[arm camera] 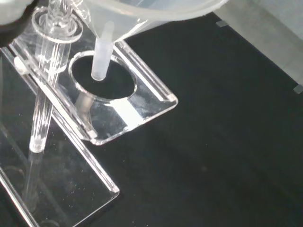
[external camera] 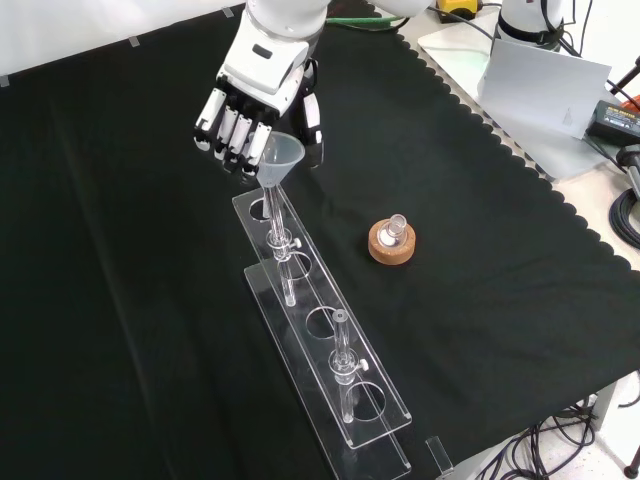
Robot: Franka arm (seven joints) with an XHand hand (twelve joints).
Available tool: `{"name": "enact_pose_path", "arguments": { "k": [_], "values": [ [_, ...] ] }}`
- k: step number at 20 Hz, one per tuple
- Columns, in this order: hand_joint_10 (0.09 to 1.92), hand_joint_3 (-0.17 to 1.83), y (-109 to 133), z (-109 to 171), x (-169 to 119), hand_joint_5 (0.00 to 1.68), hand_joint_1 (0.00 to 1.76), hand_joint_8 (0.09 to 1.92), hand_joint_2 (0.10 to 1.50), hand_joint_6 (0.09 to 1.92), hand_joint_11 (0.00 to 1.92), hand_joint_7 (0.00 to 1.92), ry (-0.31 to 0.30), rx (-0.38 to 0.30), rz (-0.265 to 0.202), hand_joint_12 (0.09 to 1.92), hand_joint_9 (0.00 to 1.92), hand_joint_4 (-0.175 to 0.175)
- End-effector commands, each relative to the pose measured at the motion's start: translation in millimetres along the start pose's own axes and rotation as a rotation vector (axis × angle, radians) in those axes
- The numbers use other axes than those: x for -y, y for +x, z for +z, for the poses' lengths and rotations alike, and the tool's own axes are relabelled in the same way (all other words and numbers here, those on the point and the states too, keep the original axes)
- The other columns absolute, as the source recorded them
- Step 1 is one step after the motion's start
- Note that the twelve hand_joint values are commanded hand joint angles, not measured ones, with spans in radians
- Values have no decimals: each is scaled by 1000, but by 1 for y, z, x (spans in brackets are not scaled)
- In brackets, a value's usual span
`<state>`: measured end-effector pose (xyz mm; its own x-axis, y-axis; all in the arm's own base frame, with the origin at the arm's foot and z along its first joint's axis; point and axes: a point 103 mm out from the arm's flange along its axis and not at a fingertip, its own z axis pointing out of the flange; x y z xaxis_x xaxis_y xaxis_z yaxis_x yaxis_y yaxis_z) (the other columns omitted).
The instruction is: Put the funnel back on the funnel stand.
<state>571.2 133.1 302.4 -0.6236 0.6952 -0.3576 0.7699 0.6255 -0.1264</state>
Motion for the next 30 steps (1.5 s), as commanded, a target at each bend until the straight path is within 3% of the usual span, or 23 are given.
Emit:
{"name": "enact_pose_path", "arguments": {
  "k": [1, 16, 22, 25, 30],
  "values": [
    [247, 117, 6, 11, -3, 1094, 854, 226, 651, 622, 173, 1445, 29, 21, -32, 1483, 1137, 175],
    [241, 130, 6, 23, -17, 1099, 851, 222, 646, 619, 169, 1451, 42, 60, -70, 1487, 1141, 175],
    [220, 138, 9, 27, -23, 1078, 838, 210, 647, 609, 156, 1429, 77, 61, -88, 1485, 1095, 175],
    [213, 163, 11, 28, -24, 990, 814, 189, 637, 629, 146, 1378, 99, 73, -100, 1489, 1053, 169],
    [215, 209, 9, 26, -25, 751, 702, 134, 614, 653, 118, 1230, 150, 74, -111, 1501, 946, 126]
  ]
}}
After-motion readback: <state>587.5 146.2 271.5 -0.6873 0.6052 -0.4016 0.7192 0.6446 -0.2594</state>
